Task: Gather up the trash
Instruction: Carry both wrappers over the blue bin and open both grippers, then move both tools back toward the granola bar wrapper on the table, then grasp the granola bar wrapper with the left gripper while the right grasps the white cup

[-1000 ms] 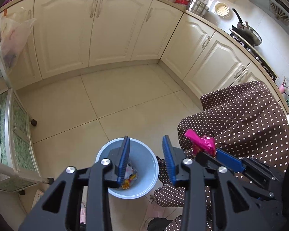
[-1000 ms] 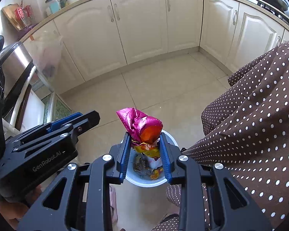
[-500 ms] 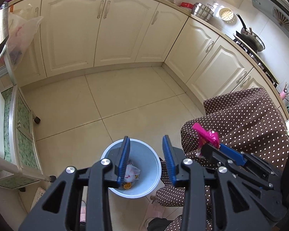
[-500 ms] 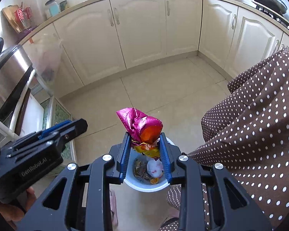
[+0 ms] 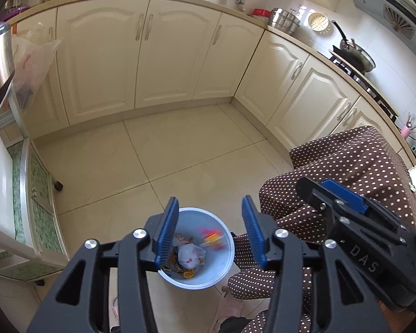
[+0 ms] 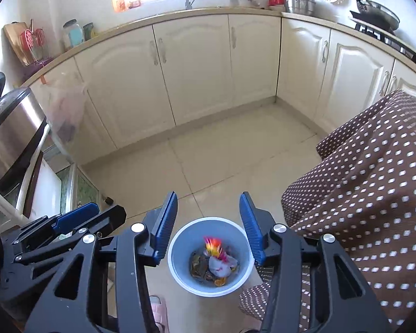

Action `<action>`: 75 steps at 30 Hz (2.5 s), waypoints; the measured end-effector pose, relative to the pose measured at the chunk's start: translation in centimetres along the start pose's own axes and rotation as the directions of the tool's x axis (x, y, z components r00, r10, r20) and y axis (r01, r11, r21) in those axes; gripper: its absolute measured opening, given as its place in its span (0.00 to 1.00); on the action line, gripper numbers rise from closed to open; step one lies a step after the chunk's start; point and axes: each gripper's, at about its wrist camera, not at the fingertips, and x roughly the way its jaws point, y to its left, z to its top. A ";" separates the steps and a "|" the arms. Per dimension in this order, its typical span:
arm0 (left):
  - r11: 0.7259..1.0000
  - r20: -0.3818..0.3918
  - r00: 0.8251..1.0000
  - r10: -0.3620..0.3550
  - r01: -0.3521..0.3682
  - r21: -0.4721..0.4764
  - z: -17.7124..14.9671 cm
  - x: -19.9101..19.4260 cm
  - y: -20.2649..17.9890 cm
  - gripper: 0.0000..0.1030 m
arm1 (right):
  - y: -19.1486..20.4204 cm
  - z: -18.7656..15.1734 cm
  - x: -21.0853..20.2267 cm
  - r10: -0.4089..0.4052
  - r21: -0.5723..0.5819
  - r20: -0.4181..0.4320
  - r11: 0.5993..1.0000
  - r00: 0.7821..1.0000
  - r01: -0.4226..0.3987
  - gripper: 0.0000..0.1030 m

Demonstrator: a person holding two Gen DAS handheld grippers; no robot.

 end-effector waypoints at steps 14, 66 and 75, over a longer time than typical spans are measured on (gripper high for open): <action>0.978 0.125 0.984 -0.125 0.101 0.184 1.4 -8.6 -11.0 0.53 | -5.8 0.9 -14.0 -0.107 0.029 0.190 0.994 0.976 0.103 0.49; 0.665 -0.176 0.941 -0.289 0.330 0.670 -0.6 5.5 -50.0 0.14 | -41.3 -3.5 -21.0 -0.443 0.380 0.042 0.836 0.896 0.396 0.67; 0.764 -0.107 0.945 -0.309 0.314 0.563 2.6 5.5 -48.1 0.14 | -45.3 -0.3 -18.3 -0.464 0.448 0.028 0.797 0.885 0.404 0.72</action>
